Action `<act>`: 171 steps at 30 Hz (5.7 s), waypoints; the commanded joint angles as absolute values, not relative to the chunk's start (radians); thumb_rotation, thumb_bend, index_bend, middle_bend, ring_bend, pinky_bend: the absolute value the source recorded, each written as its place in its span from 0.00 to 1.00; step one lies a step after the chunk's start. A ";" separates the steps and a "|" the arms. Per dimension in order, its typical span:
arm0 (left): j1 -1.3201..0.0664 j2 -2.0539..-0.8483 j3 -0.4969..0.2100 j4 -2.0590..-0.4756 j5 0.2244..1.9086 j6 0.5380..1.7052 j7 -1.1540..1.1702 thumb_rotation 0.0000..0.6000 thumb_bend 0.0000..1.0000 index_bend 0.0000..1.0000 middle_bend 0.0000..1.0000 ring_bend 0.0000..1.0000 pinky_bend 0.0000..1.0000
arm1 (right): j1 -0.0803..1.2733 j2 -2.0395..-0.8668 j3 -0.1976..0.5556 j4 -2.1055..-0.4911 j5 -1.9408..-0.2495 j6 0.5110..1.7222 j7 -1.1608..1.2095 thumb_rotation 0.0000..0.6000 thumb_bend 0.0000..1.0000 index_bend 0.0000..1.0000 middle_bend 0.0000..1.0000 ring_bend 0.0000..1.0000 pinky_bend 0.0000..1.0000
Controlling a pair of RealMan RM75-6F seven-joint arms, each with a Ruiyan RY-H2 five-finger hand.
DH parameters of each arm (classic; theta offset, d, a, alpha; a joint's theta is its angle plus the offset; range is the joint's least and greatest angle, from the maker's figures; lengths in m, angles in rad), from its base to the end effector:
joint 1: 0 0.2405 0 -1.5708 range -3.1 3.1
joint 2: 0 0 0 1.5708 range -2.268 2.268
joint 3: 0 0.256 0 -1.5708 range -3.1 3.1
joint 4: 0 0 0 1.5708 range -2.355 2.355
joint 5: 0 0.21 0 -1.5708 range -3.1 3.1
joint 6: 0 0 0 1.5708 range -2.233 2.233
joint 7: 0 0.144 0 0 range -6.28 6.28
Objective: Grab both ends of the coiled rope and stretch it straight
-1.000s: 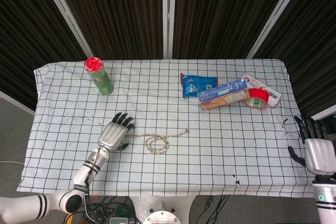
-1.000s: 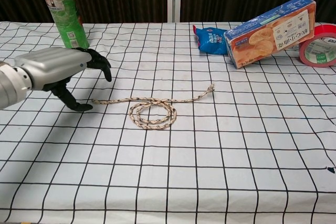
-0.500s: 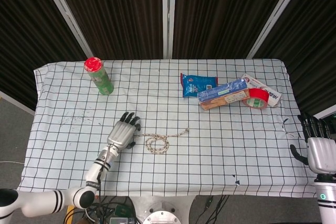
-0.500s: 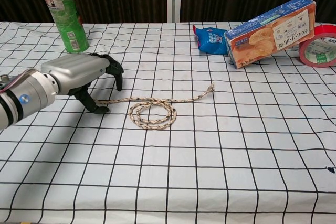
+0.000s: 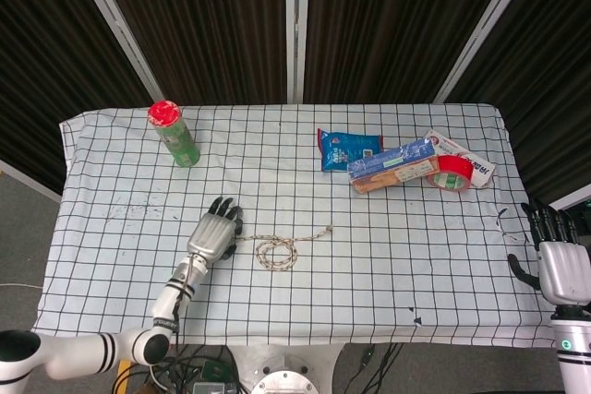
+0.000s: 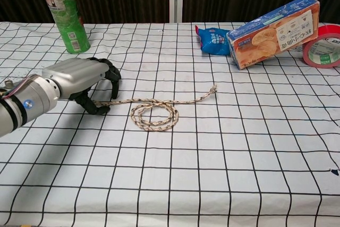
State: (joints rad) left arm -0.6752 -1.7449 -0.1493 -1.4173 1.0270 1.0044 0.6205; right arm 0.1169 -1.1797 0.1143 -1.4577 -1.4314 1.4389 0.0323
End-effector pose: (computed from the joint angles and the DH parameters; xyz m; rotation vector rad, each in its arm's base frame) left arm -0.1540 0.3073 -0.0741 -1.8982 -0.9139 -0.7546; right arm -0.3361 -0.2067 0.1635 1.3277 -0.8564 0.8701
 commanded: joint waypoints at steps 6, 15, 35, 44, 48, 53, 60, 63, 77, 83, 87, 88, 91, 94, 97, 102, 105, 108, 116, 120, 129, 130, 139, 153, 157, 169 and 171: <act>-0.685 -1.759 -0.149 -1.393 1.022 0.993 0.592 1.00 0.34 0.48 0.17 0.00 0.05 | 0.117 -1.194 0.118 -1.434 -1.440 1.454 0.055 1.00 0.27 0.00 0.00 0.00 0.00; -0.691 -1.766 -0.143 -1.382 1.016 0.999 0.590 1.00 0.37 0.53 0.18 0.00 0.05 | 0.117 -1.206 0.120 -1.413 -1.439 1.456 0.068 1.00 0.27 0.00 0.00 0.00 0.00; -0.682 -1.752 -0.142 -1.399 1.033 1.033 0.556 1.00 0.44 0.60 0.23 0.00 0.06 | 0.154 -1.204 0.094 -1.454 -1.490 1.412 0.014 1.00 0.27 0.00 0.00 0.00 0.00; -0.675 -1.749 -0.133 -1.394 1.042 1.040 0.544 1.00 0.44 0.60 0.23 0.00 0.06 | 0.287 -1.238 0.077 -1.549 -1.575 1.256 -0.088 1.00 0.27 0.11 0.00 0.00 0.00; -0.671 -1.743 -0.131 -1.399 1.044 1.039 0.537 1.00 0.44 0.60 0.23 0.00 0.06 | 0.351 -1.270 0.087 -1.573 -1.573 1.178 -0.122 1.00 0.27 0.17 0.00 0.00 0.00; -0.669 -1.737 -0.128 -1.415 1.052 1.048 0.541 1.00 0.44 0.61 0.24 0.00 0.06 | 0.410 -1.309 0.101 -1.584 -1.551 1.106 -0.130 1.00 0.27 0.22 0.02 0.00 0.00; -0.669 -1.739 -0.131 -1.418 1.052 1.052 0.542 1.00 0.44 0.62 0.24 0.00 0.06 | 0.474 -1.380 0.118 -1.529 -1.541 1.063 -0.089 1.00 0.27 0.29 0.04 0.00 0.00; -0.669 -1.739 -0.132 -1.418 1.052 1.053 0.543 1.00 0.44 0.62 0.24 0.00 0.06 | 0.503 -1.413 0.125 -1.502 -1.528 1.034 -0.058 1.00 0.27 0.30 0.04 0.00 0.00; -0.655 -1.706 -0.133 -1.433 1.054 1.067 0.530 1.00 0.46 0.63 0.24 0.00 0.06 | 0.602 -1.531 0.141 -1.390 -1.457 0.925 0.057 1.00 0.28 0.33 0.03 0.00 0.00; -0.649 -1.689 -0.135 -1.446 1.056 1.072 0.521 1.00 0.46 0.63 0.24 0.00 0.06 | 0.642 -1.565 0.144 -1.337 -1.459 0.894 0.133 1.00 0.29 0.33 0.03 0.00 0.00; -0.647 -1.682 -0.131 -1.456 1.061 1.070 0.517 1.00 0.46 0.63 0.24 0.00 0.06 | 0.667 -1.586 0.150 -1.303 -1.453 0.871 0.198 1.00 0.29 0.34 0.04 0.00 0.00; -0.648 -1.681 -0.131 -1.457 1.063 1.069 0.517 1.00 0.46 0.63 0.24 0.00 0.06 | 0.677 -1.591 0.150 -1.290 -1.453 0.859 0.214 1.00 0.29 0.34 0.04 0.00 0.00; -0.648 -1.680 -0.131 -1.458 1.066 1.069 0.515 1.00 0.46 0.63 0.24 0.00 0.06 | 0.701 -1.604 0.148 -1.253 -1.456 0.836 0.234 1.00 0.30 0.35 0.04 0.00 0.00; -0.648 -1.680 -0.131 -1.457 1.066 1.069 0.512 1.00 0.46 0.63 0.24 0.00 0.06 | 0.721 -1.614 0.142 -1.225 -1.464 0.820 0.253 1.00 0.30 0.35 0.04 0.00 0.00; -0.647 -1.678 -0.132 -1.456 1.066 1.068 0.510 1.00 0.46 0.63 0.24 0.00 0.06 | 0.733 -1.622 0.141 -1.209 -1.467 0.817 0.264 1.00 0.30 0.35 0.04 0.00 0.00; -0.646 -1.675 -0.131 -1.457 1.071 1.069 0.503 1.00 0.46 0.63 0.24 0.00 0.06 | 0.753 -1.636 0.137 -1.190 -1.468 0.811 0.272 1.00 0.30 0.35 0.04 0.00 0.00; -0.645 -1.673 -0.130 -1.458 1.074 1.069 0.500 1.00 0.46 0.63 0.24 0.00 0.06 | 0.767 -1.644 0.136 -1.178 -1.461 0.799 0.262 1.00 0.30 0.36 0.04 0.00 0.00; -0.645 -1.673 -0.131 -1.457 1.075 1.069 0.498 1.00 0.46 0.63 0.24 0.00 0.06 | 0.776 -1.650 0.136 -1.169 -1.451 0.787 0.249 1.00 0.30 0.36 0.04 0.00 0.00; -0.642 -1.667 -0.128 -1.459 1.080 1.070 0.493 1.00 0.46 0.63 0.24 0.00 0.06 | 0.802 -1.663 0.141 -1.153 -1.432 0.770 0.230 1.00 0.30 0.37 0.04 0.00 0.00; -0.641 -1.666 -0.126 -1.460 1.079 1.070 0.495 1.00 0.46 0.63 0.24 0.00 0.06 | 0.814 -1.671 0.145 -1.144 -1.420 0.760 0.221 1.00 0.31 0.39 0.05 0.00 0.00; -0.635 -1.661 -0.123 -1.468 1.083 1.075 0.494 1.00 0.46 0.63 0.24 0.00 0.06 | 0.830 -1.691 0.142 -1.118 -1.395 0.735 0.207 1.00 0.32 0.40 0.05 0.00 0.00; -0.635 -1.661 -0.123 -1.469 1.084 1.075 0.495 1.00 0.46 0.63 0.24 0.00 0.06 | 0.832 -1.695 0.142 -1.113 -1.393 0.734 0.208 1.00 0.32 0.40 0.05 0.00 0.00; -0.635 -1.658 -0.127 -1.471 1.083 1.077 0.493 1.00 0.46 0.63 0.24 0.00 0.06 | 0.837 -1.715 0.139 -1.090 -1.392 0.740 0.223 1.00 0.32 0.46 0.07 0.00 0.00; -0.630 -1.658 -0.126 -1.465 1.083 1.077 0.486 1.00 0.46 0.63 0.24 0.00 0.06 | 0.843 -1.735 0.142 -1.068 -1.384 0.750 0.234 1.00 0.33 0.53 0.09 0.00 0.00; -0.628 -1.658 -0.126 -1.464 1.080 1.076 0.486 1.00 0.46 0.63 0.24 0.00 0.06 | 0.842 -1.740 0.142 -1.064 -1.383 0.756 0.235 1.00 0.34 0.55 0.09 0.00 0.00; -0.627 -1.657 -0.130 -1.465 1.075 1.073 0.481 1.00 0.46 0.63 0.24 0.00 0.06 | 0.838 -1.750 0.140 -1.051 -1.379 0.764 0.237 1.00 0.34 0.62 0.13 0.00 0.00; -0.627 -1.657 -0.131 -1.464 1.074 1.073 0.480 1.00 0.46 0.63 0.24 0.00 0.06 | 0.835 -1.752 0.140 -1.049 -1.380 0.770 0.238 1.00 0.35 0.64 0.14 0.00 0.00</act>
